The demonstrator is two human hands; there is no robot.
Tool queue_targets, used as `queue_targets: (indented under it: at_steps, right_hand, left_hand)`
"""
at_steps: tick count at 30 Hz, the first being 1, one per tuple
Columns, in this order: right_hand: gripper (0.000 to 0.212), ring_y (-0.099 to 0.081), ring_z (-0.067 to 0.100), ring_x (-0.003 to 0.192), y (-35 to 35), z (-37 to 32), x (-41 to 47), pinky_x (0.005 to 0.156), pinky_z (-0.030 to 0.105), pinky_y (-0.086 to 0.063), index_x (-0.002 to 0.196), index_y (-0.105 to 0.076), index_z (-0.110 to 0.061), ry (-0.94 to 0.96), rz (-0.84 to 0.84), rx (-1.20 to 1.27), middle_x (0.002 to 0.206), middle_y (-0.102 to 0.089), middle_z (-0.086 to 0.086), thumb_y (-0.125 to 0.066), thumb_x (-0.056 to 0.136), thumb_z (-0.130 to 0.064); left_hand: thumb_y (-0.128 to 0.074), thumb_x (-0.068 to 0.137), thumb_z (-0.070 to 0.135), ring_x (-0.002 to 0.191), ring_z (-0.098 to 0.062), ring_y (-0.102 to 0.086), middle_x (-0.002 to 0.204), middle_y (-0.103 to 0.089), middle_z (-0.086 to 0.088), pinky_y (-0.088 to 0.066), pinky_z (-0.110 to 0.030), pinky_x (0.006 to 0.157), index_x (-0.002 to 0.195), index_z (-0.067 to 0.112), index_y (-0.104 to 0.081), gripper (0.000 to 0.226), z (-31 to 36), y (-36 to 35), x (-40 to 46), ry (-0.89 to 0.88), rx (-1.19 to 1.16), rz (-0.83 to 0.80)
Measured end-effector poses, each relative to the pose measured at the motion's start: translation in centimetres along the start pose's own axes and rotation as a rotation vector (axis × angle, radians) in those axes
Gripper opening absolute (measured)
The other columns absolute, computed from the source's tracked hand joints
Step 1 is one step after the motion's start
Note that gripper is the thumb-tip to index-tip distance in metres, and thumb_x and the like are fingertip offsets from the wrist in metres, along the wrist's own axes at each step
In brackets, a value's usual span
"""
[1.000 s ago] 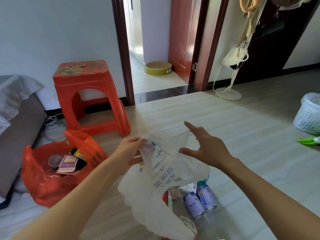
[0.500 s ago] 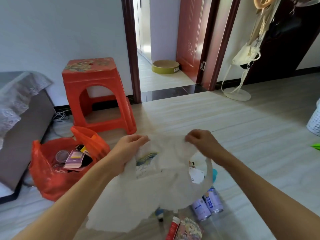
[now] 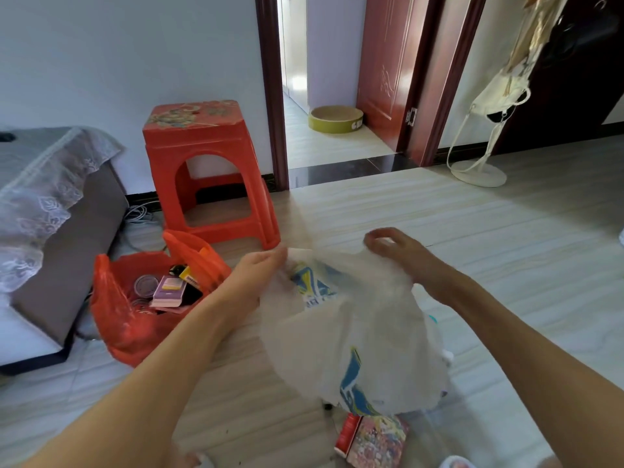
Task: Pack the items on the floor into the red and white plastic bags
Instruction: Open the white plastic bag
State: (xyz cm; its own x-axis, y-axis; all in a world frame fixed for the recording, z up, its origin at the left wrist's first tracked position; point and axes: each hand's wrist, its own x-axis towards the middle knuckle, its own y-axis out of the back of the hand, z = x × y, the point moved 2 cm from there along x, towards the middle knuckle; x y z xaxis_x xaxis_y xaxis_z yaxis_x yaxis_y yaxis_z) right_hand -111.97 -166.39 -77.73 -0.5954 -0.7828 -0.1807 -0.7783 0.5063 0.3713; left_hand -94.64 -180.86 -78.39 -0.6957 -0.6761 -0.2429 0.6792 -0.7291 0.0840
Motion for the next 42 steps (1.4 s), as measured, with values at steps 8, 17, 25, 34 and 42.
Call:
queue_targets:
  at_steps: [8, 17, 25, 34, 42]
  right_hand:
    - [0.032, -0.039, 0.020, 0.119, -1.9, 2.4, 0.8, 0.097, 0.038, -0.033, 0.107, -0.069, -0.022, 0.168, 0.102, -0.767, 0.123, -0.051, 0.000, -0.061, 0.084, -0.043]
    - [0.016, -0.059, 0.028, 0.080, -0.3, 3.5, 0.5, 0.071, 0.039, -0.050, 0.097, -0.060, -0.002, -0.354, -0.036, 0.396, 0.092, -0.059, 0.018, -0.047, 0.087, 0.000]
    - [0.017, -0.062, 0.016, 0.053, -2.4, 1.7, 0.7, 0.053, 0.029, -0.053, 0.080, -0.057, -0.008, -0.374, -0.211, 0.659, 0.065, -0.059, 0.007, -0.042, 0.087, -0.001]
    - [0.012, -0.063, 0.016, 0.053, -1.2, 0.5, 0.4, 0.046, 0.020, -0.051, 0.084, -0.066, -0.006, -0.295, -0.086, 0.493, 0.064, -0.067, 0.007, -0.059, 0.087, -0.015]
    - [0.029, -0.068, 0.021, 0.086, -0.9, 0.7, 0.8, 0.083, 0.035, -0.054, 0.104, -0.068, -0.015, -0.152, -0.094, 0.142, 0.100, -0.072, 0.008, -0.066, 0.083, -0.035]
  left_hand:
    - [-0.059, 0.083, 0.050, 0.068, -0.015, -0.068, 0.075, -0.073, -0.006, -0.057, -0.024, 0.060, 0.083, 0.015, -0.069, 0.037, -0.8, 2.0, 0.7, 0.211, 0.019, 0.112]
    - [-0.041, 0.097, 0.014, 0.105, -0.030, -0.059, 0.120, -0.060, -0.011, -0.043, -0.025, 0.070, 0.133, 0.030, -0.046, 0.040, -1.2, -0.6, -0.8, -0.080, 1.052, -0.177]
    - [-0.062, 0.081, 0.042, 0.099, -0.004, -0.052, 0.124, -0.042, 0.012, -0.047, -0.021, 0.083, 0.133, 0.029, -0.034, 0.060, -0.1, -3.3, -1.9, -0.601, 0.771, -0.048]
    - [-0.040, 0.094, 0.001, 0.078, -0.014, -0.054, 0.091, -0.058, -0.004, -0.038, -0.007, 0.067, 0.107, 0.003, -0.061, 0.025, -0.1, -3.4, -0.2, -0.601, 0.735, 0.061]
    - [-0.036, 0.081, 0.066, 0.064, -0.012, -0.055, 0.085, -0.050, 0.012, -0.035, -0.019, 0.054, 0.119, 0.037, -0.056, 0.052, 0.9, -1.7, -1.0, -0.856, 1.281, -0.061]
